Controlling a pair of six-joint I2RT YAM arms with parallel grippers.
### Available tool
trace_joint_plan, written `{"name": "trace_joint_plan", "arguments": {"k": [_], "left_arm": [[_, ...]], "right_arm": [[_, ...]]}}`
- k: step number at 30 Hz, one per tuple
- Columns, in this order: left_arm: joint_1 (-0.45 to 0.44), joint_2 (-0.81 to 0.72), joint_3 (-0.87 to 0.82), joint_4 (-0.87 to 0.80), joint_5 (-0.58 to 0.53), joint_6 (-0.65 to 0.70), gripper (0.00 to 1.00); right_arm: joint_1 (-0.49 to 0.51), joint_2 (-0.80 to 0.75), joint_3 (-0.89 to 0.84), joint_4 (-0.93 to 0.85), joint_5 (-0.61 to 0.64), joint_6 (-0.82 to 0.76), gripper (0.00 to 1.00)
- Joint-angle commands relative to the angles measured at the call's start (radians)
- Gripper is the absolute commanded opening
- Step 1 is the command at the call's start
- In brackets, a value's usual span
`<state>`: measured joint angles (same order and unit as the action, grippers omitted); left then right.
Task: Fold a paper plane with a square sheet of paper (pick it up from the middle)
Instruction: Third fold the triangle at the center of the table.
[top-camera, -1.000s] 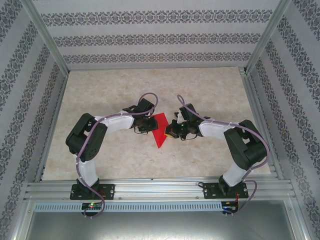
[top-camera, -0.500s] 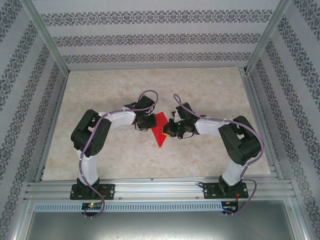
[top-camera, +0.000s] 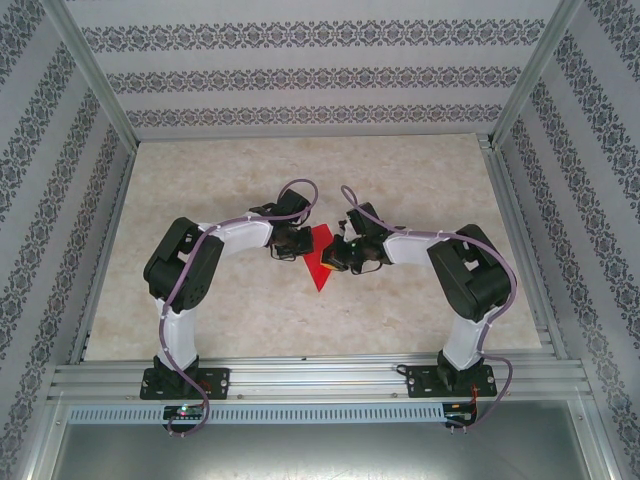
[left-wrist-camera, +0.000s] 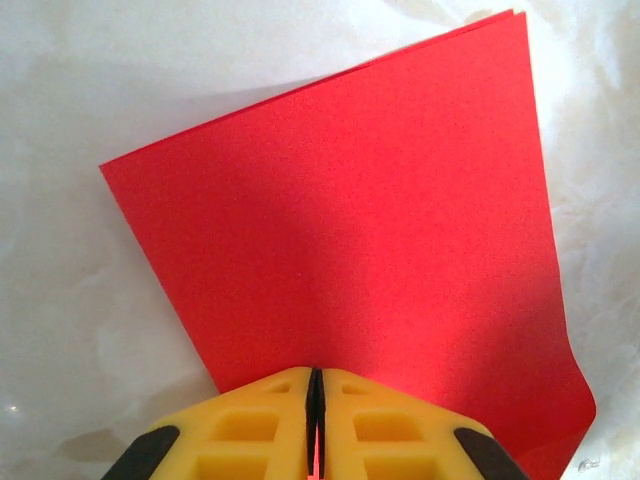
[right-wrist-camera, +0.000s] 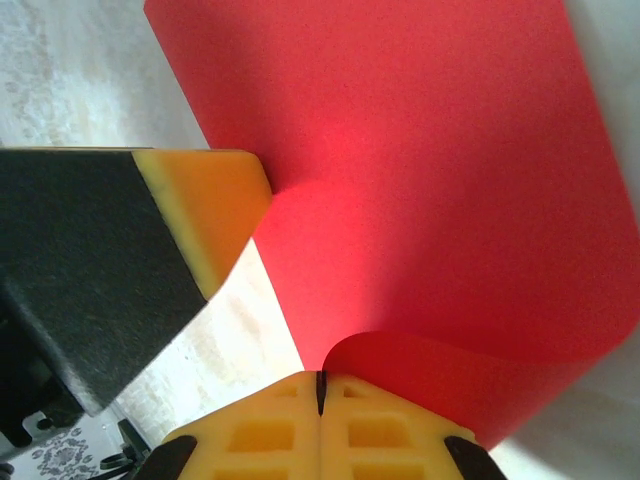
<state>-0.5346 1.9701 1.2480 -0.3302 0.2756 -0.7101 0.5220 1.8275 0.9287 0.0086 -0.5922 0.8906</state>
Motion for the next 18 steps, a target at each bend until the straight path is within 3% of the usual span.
{"name": "trace_joint_plan", "arguments": {"k": [1, 18], "left_arm": [[0.005, 0.027, -0.001, -0.071, -0.014, 0.027, 0.13], [0.005, 0.021, -0.007, -0.072, -0.008, 0.036, 0.13]], "right_arm": [[0.015, 0.022, 0.033, 0.007, -0.001, -0.019, 0.03], [0.027, 0.055, 0.079, -0.098, -0.031, -0.117, 0.03]]}}
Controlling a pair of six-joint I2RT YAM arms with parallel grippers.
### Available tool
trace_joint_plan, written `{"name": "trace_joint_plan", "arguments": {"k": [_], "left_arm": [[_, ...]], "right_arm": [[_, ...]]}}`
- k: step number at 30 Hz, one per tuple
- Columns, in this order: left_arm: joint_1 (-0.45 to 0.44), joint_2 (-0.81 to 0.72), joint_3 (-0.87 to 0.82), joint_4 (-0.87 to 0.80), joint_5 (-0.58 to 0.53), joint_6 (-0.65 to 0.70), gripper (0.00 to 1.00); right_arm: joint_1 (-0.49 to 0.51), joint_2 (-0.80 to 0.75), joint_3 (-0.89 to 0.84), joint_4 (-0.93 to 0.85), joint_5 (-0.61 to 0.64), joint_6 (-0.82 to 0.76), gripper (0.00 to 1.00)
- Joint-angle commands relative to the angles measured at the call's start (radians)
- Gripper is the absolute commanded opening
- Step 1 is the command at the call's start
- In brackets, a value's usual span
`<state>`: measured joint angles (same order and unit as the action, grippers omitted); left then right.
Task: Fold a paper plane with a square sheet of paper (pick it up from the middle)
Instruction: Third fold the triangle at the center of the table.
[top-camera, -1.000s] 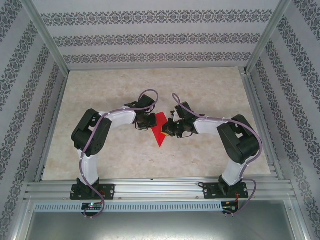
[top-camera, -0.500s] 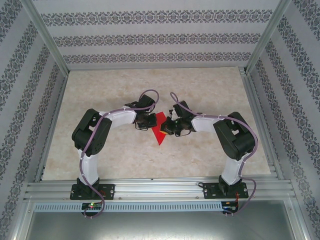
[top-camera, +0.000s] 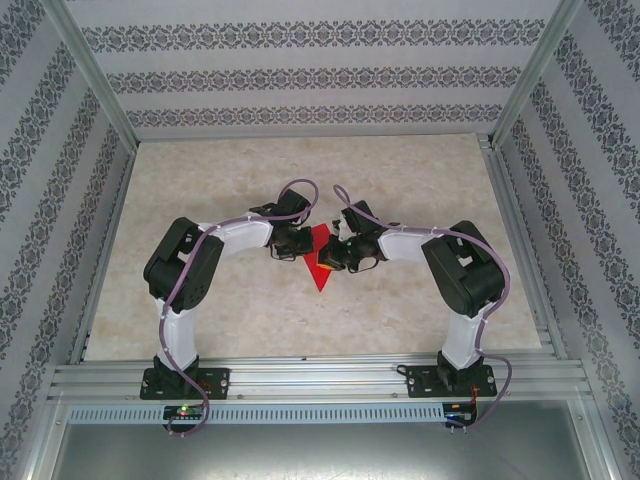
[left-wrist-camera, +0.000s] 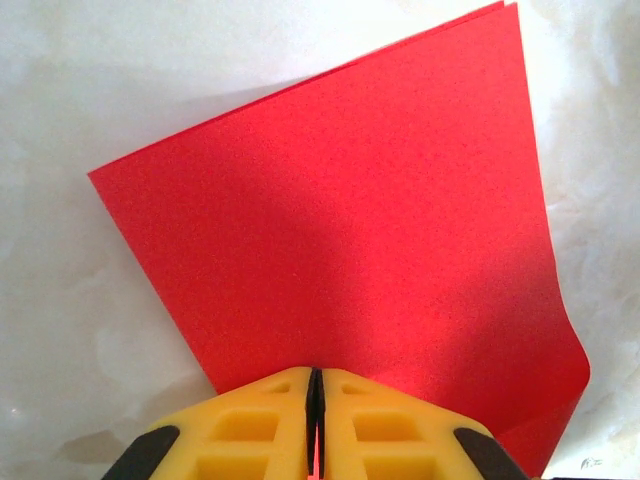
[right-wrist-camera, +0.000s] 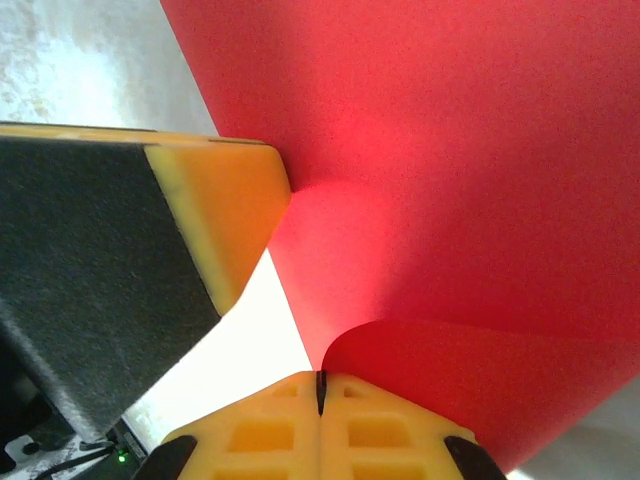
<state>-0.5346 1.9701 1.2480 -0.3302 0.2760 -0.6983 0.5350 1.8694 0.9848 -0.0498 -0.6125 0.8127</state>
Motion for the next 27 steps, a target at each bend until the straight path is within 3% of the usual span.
{"name": "trace_joint_plan", "arguments": {"k": [1, 27], "left_arm": [[0.005, 0.021, -0.009, -0.071, -0.009, 0.024, 0.13], [0.005, 0.023, -0.022, -0.058, -0.001, 0.018, 0.13]], "right_arm": [[0.013, 0.014, 0.022, -0.042, -0.010, -0.040, 0.03], [0.011, 0.040, 0.012, 0.041, -0.015, -0.009, 0.03]]}}
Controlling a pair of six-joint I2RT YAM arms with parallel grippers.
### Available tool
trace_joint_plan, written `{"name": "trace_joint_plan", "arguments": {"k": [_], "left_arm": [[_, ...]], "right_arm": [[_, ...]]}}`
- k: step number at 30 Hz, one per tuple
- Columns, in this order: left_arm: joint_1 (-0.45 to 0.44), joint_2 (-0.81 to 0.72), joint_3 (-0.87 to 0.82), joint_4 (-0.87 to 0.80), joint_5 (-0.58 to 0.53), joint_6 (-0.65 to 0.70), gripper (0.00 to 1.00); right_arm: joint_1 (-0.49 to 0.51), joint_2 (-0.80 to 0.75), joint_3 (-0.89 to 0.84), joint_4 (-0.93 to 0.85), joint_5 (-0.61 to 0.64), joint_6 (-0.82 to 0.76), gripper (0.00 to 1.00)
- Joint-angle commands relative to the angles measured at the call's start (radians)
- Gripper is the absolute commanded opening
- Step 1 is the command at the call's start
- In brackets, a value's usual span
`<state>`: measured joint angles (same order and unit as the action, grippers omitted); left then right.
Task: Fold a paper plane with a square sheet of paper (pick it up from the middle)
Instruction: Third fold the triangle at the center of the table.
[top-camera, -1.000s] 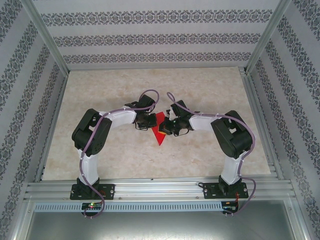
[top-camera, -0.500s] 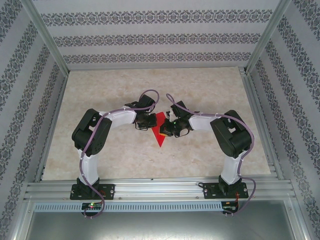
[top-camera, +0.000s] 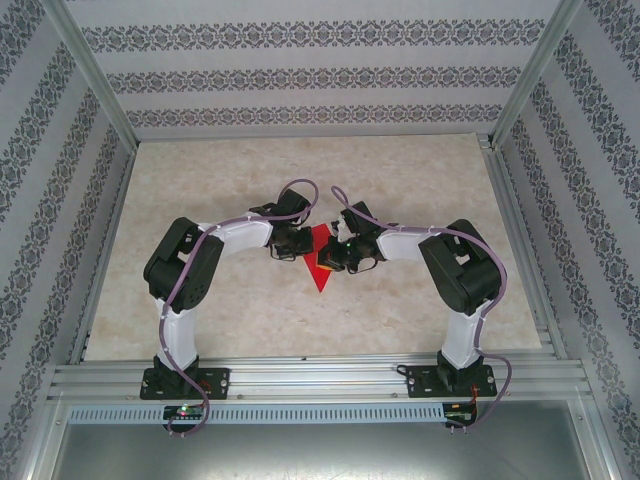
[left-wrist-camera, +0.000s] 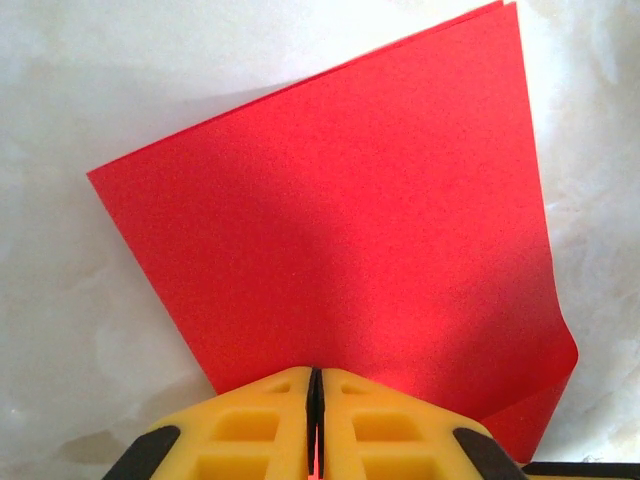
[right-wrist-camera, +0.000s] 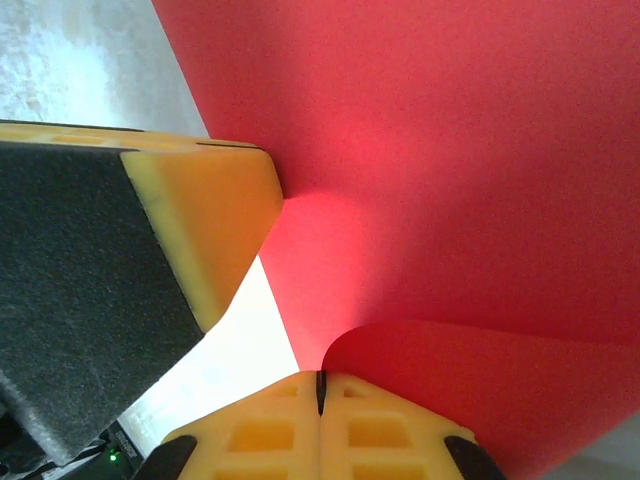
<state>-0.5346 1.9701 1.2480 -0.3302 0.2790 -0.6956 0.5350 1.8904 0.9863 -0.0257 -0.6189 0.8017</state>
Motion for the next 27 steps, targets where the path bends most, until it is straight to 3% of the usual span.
{"name": "trace_joint_plan", "arguments": {"k": [1, 27], "left_arm": [[0.005, 0.023, -0.022, -0.058, -0.003, 0.015, 0.13], [0.005, 0.023, -0.027, -0.053, 0.001, 0.014, 0.13]], "right_arm": [[0.011, 0.019, 0.013, 0.015, -0.007, 0.001, 0.03], [0.011, 0.049, 0.012, 0.015, -0.008, -0.019, 0.04]]}}
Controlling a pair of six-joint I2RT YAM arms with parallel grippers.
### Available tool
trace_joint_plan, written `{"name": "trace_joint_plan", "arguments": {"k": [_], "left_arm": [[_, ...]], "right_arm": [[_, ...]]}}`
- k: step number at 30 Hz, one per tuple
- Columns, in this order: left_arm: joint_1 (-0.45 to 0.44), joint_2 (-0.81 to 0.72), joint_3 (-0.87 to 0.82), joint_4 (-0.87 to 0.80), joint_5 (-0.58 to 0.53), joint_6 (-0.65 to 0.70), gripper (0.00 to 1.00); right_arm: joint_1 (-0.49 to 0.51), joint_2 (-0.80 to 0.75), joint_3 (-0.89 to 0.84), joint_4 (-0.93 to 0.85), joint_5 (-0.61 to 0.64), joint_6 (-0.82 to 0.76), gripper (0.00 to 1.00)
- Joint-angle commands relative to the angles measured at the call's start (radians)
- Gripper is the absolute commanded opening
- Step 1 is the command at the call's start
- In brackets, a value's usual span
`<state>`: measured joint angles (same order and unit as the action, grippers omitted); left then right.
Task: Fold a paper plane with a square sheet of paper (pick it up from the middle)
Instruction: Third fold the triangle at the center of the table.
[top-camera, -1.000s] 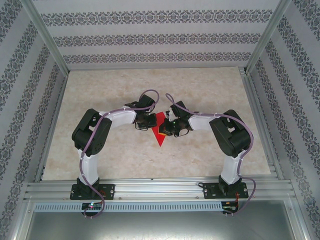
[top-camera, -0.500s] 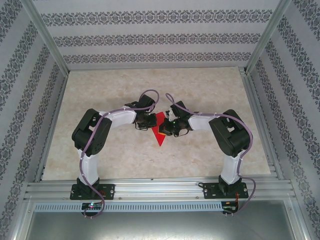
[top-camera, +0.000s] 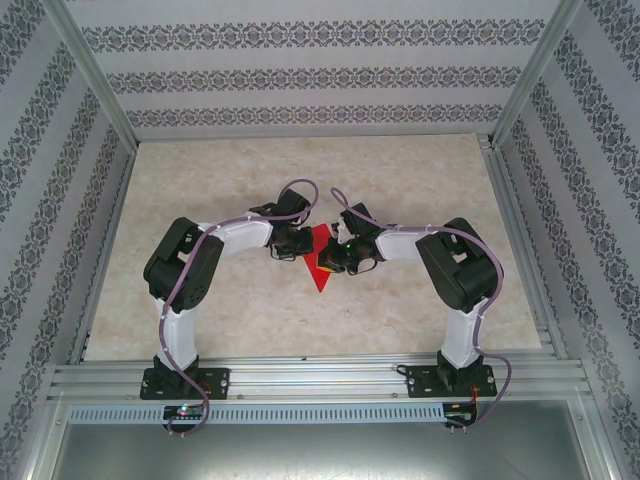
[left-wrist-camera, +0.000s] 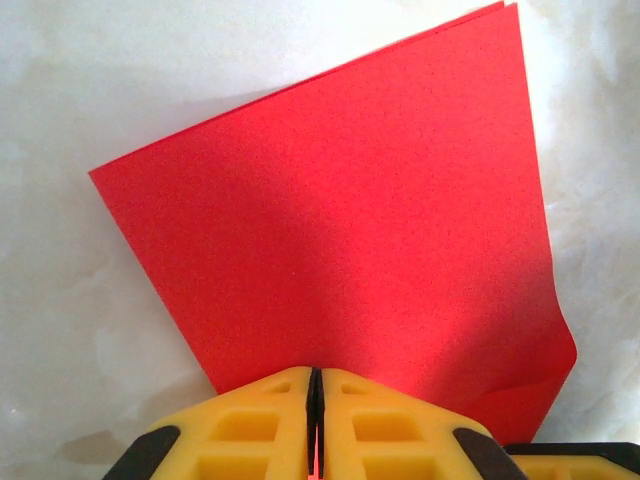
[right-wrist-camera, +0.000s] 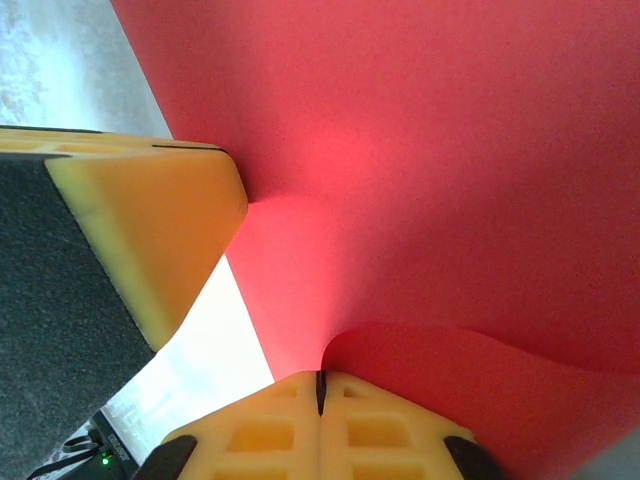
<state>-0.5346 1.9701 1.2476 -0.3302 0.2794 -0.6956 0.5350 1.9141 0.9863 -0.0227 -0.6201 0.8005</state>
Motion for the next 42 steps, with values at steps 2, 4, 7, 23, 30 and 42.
{"name": "trace_joint_plan", "arguments": {"k": [2, 4, 7, 23, 30, 42], "left_arm": [[0.005, 0.023, -0.027, -0.053, 0.000, 0.013, 0.13], [0.005, 0.024, -0.026, -0.053, 0.002, 0.013, 0.13], [0.005, 0.023, -0.029, -0.052, 0.002, 0.013, 0.13], [0.004, 0.022, -0.024, -0.053, 0.005, 0.013, 0.13], [0.007, -0.011, -0.020, -0.071, -0.014, 0.006, 0.15], [0.062, -0.166, -0.082, -0.090, -0.059, -0.039, 0.26]], "right_arm": [[0.010, 0.023, 0.011, 0.016, -0.008, -0.020, 0.04], [0.009, 0.024, 0.011, 0.019, -0.010, -0.021, 0.04], [0.009, 0.021, 0.007, 0.037, -0.018, -0.018, 0.04], [0.006, 0.039, 0.008, 0.031, -0.013, -0.031, 0.04], [0.008, 0.054, 0.012, 0.017, -0.005, -0.034, 0.11], [0.010, 0.057, 0.013, -0.008, 0.011, -0.043, 0.29]]}}
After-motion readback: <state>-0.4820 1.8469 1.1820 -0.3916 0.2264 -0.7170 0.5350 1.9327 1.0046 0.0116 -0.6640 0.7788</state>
